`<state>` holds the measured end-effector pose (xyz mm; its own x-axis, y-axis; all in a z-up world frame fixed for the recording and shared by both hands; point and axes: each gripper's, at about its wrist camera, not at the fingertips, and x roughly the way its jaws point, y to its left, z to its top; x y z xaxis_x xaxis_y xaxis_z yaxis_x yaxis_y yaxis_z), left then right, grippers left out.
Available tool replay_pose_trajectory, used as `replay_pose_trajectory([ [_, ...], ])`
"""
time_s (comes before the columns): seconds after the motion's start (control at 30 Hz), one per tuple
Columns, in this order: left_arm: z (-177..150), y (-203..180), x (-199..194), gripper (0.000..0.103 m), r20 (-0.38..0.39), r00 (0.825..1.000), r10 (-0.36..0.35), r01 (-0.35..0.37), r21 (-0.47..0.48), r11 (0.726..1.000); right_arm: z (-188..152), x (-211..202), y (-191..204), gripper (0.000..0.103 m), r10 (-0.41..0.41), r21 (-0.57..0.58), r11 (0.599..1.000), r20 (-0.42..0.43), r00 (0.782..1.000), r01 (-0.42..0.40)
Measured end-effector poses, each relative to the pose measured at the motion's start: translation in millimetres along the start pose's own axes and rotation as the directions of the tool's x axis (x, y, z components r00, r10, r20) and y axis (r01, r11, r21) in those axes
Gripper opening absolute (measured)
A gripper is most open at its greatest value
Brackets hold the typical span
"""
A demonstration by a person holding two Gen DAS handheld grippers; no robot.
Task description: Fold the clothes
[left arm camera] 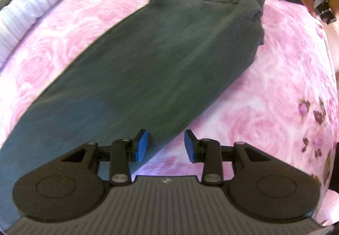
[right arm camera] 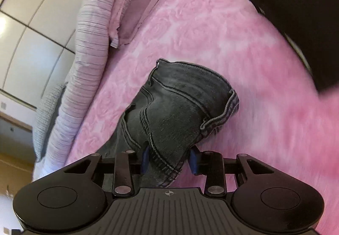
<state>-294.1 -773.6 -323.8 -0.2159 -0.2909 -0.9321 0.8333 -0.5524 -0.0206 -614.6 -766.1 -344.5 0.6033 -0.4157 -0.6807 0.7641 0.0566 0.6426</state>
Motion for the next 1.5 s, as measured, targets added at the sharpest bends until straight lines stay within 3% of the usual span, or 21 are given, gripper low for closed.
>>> replay_pose_trajectory([
  [0.1, -11.7, 11.1, -10.0, 0.033, 0.003, 0.999, 0.051, -0.051, -0.073, 0.996, 7.5, 10.3, 1.2, 0.037, -0.023, -0.075, 0.997, -0.033, 0.999, 0.021],
  [0.3, -70.3, 57.4, -44.3, 0.04, -0.005, 0.985, 0.174, -0.169, -0.247, 0.954, -35.4, -11.1, 23.1, 0.047, -0.121, -0.133, 0.984, 0.002, 0.993, 0.12],
  [0.5, -147.0, 155.6, -77.9, 0.044, 0.0, 0.955, 0.296, -0.27, -0.406, 0.873, -115.2, -26.1, 117.7, 0.047, -0.172, -0.334, 0.927, 0.021, 0.985, 0.169],
  [0.67, -186.5, 258.6, -88.5, 0.044, 0.075, 0.937, 0.342, -0.252, -0.533, 0.808, -209.1, 8.6, 213.3, 0.048, -0.149, -0.461, 0.879, -0.029, 0.988, 0.119],
  [0.77, -194.2, 308.7, -86.5, 0.045, 0.125, 0.943, 0.31, -0.183, -0.583, 0.792, -268.0, 55.6, 273.9, 0.048, -0.128, -0.55, 0.833, -0.094, 0.987, 0.055],
  [0.93, -195.1, 371.2, -56.3, 0.042, 0.13, 0.968, 0.214, -0.09, -0.618, 0.781, -341.1, 127.2, 358.5, 0.048, -0.079, -0.642, 0.762, -0.21, 0.975, -0.077],
  [1.0, -198.1, 387.1, -45.4, 0.025, 0.15, 0.977, 0.149, -0.015, -0.653, 0.757, -361.9, 153.3, 377.6, 0.048, -0.076, -0.665, 0.739, -0.241, 0.967, -0.108],
  [1.07, -199.9, 394.8, -37.0, 0.016, 0.149, 0.985, 0.083, 0.039, -0.672, 0.739, -380.3, 181.3, 389.2, 0.048, -0.082, -0.661, 0.737, -0.294, 0.952, -0.141],
  [1.17, -200.0, 399.1, -48.0, 0.012, 0.192, 0.979, 0.061, 0.081, -0.652, 0.754, -397.7, 210.1, 402.6, 0.048, -0.102, -0.671, 0.724, -0.336, 0.936, -0.162],
  [1.27, -199.1, 402.2, -67.7, 0.011, 0.252, 0.965, 0.075, 0.103, -0.622, 0.776, -401.7, 219.5, 414.5, 0.048, -0.073, -0.655, 0.733, -0.344, 0.936, -0.184],
  [1.3, -200.0, 407.3, -67.8, 0.011, 0.257, 0.963, 0.078, 0.105, -0.627, 0.772, -402.0, 221.1, 417.3, 0.048, -0.064, -0.653, 0.733, -0.346, 0.936, -0.191],
  [1.33, -202.6, 414.4, -61.6, 0.011, 0.24, 0.967, 0.081, 0.097, -0.648, 0.756, -402.9, 224.5, 419.6, 0.048, -0.064, -0.657, 0.729, -0.349, 0.935, -0.195],
  [1.37, -206.1, 421.8, -52.3, 0.004, 0.212, 0.974, 0.084, 0.083, -0.674, 0.734, -403.9, 229.6, 420.7, 0.048, -0.07, -0.661, 0.724, -0.355, 0.932, -0.198],
  [1.47, -215.6, 436.7, -33.6, 0.009, 0.187, 0.981, 0.046, 0.108, -0.733, 0.672, -404.6, 238.6, 419.5, 0.048, -0.088, -0.672, 0.715, -0.36, 0.929, -0.193],
  [1.5, -217.4, 437.5, -33.2, 0.01, 0.184, 0.982, 0.046, 0.107, -0.738, 0.666, -402.0, 237.5, 418.4, 0.048, -0.089, -0.672, 0.716, -0.358, 0.93, -0.19],
])
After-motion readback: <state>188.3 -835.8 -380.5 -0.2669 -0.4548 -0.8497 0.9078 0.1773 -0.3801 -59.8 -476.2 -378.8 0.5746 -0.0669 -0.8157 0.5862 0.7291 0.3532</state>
